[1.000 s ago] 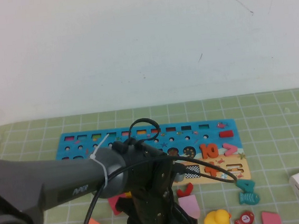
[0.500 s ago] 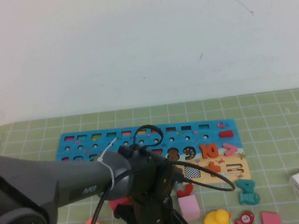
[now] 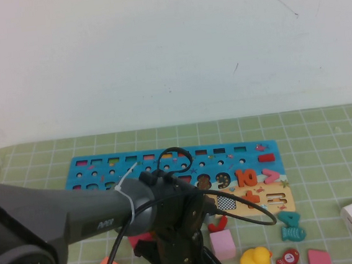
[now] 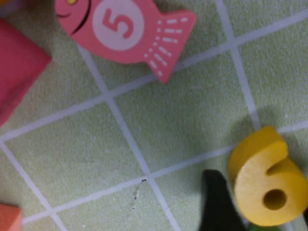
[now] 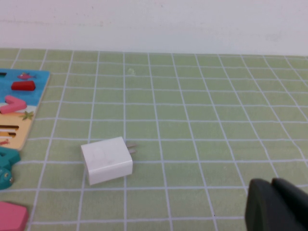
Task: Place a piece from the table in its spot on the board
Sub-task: Pick up the "number 6", then place the "number 6" into the hole of the number 6
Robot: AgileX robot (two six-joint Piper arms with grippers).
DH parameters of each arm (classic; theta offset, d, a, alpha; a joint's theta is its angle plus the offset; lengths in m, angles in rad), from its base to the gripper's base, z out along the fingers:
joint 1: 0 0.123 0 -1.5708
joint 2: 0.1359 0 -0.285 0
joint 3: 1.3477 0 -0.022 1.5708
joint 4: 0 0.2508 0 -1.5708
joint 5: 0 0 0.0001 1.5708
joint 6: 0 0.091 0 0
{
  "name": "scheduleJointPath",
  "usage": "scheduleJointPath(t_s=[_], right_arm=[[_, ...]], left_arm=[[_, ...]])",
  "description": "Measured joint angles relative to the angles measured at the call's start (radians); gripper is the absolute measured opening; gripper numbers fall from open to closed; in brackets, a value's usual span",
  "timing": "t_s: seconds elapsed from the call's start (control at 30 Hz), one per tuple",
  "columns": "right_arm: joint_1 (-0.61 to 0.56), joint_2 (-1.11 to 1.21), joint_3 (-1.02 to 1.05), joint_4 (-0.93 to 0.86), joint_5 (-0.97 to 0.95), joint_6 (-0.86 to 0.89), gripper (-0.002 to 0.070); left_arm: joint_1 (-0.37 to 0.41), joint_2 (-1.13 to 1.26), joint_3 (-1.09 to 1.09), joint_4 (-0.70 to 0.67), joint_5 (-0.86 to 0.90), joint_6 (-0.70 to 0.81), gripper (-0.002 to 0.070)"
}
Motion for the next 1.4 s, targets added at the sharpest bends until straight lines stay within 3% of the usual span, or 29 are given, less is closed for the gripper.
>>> scheduleJointPath(t_s=[0.13,0.43,0.6,0.8,1.13,1.4], right_arm=[[0.0,0.0,0.0,0.0,0.0,0.0,-0.0001],[0.0,0.0,0.0,0.0,0.0,0.0,-0.0001],[0.0,0.0,0.0,0.0,0.0,0.0,-0.0001],[0.0,0.0,0.0,0.0,0.0,0.0,-0.0001],[0.0,0.0,0.0,0.0,0.0,0.0,-0.0001],[0.0,0.0,0.0,0.0,0.0,0.0,-0.0001]], left_arm=[[0.0,0.0,0.0,0.0,-0.002,0.0,0.0277],[0.0,0.0,-0.007,0.003,-0.003,0.011,0.0277],[0.0,-0.013,-0.124,0.036,0.17,0.084,0.0277],[0.008,-0.017,-0.374,0.189,0.349,0.108,0.0277],[0.201,-0.021,-0.56,0.045,0.337,0.201,0.0277],[0.244,0.045,-0.561,0.004,0.303,0.279,0.0275]])
